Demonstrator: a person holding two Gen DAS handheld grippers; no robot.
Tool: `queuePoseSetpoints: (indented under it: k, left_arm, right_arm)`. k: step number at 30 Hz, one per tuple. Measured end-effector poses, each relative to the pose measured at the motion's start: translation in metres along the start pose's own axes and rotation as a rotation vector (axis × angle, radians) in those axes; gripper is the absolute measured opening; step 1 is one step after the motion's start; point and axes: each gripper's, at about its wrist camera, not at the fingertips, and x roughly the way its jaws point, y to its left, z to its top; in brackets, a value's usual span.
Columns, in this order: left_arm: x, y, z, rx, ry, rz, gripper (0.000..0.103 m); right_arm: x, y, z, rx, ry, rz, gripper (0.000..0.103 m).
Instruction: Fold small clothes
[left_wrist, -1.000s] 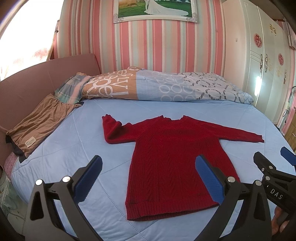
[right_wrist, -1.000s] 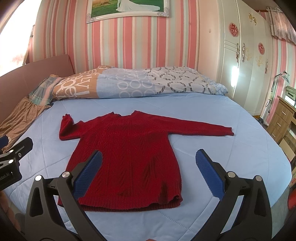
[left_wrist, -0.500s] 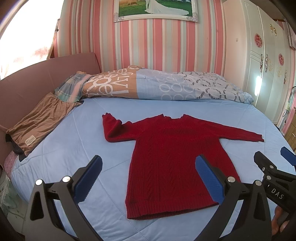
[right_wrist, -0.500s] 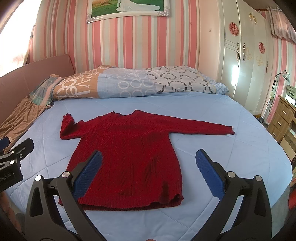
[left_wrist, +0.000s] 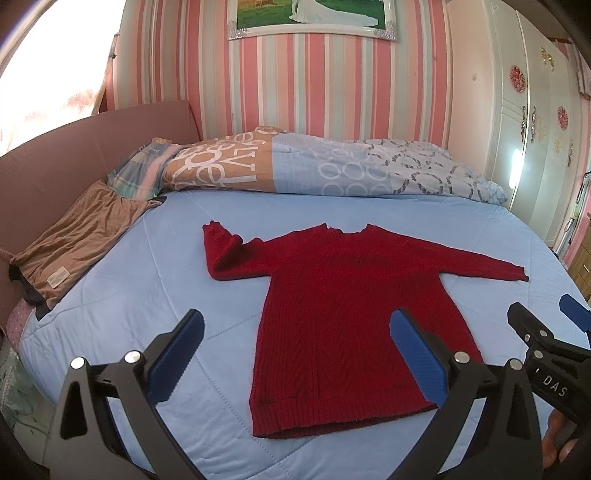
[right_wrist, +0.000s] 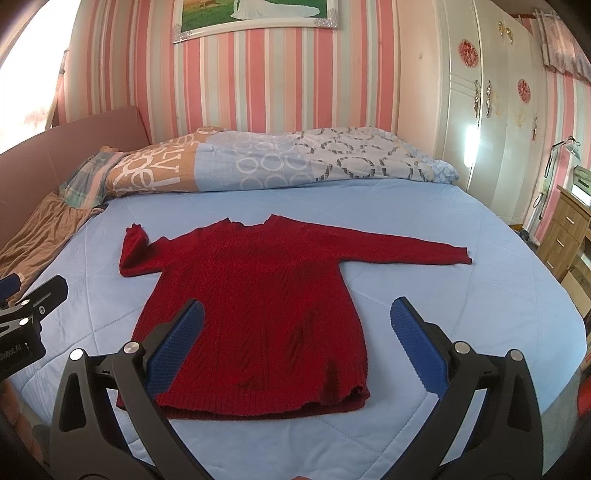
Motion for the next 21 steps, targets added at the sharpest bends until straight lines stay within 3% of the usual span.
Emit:
queuePoseSetpoints:
  k: [13, 21]
  left_arm:
    - [0.037, -0.014, 0.003, 0.034, 0.023, -0.013, 0.101]
    - [0.097, -0.037, 0.012, 0.074, 0.064, -0.050, 0.101]
  right_arm:
    - [0.047, -0.005, -0.001, 0.008, 0.048, -0.015, 0.100]
    - [0.105, -0.018, -0.006, 0.036, 0.124, -0.030, 0.100]
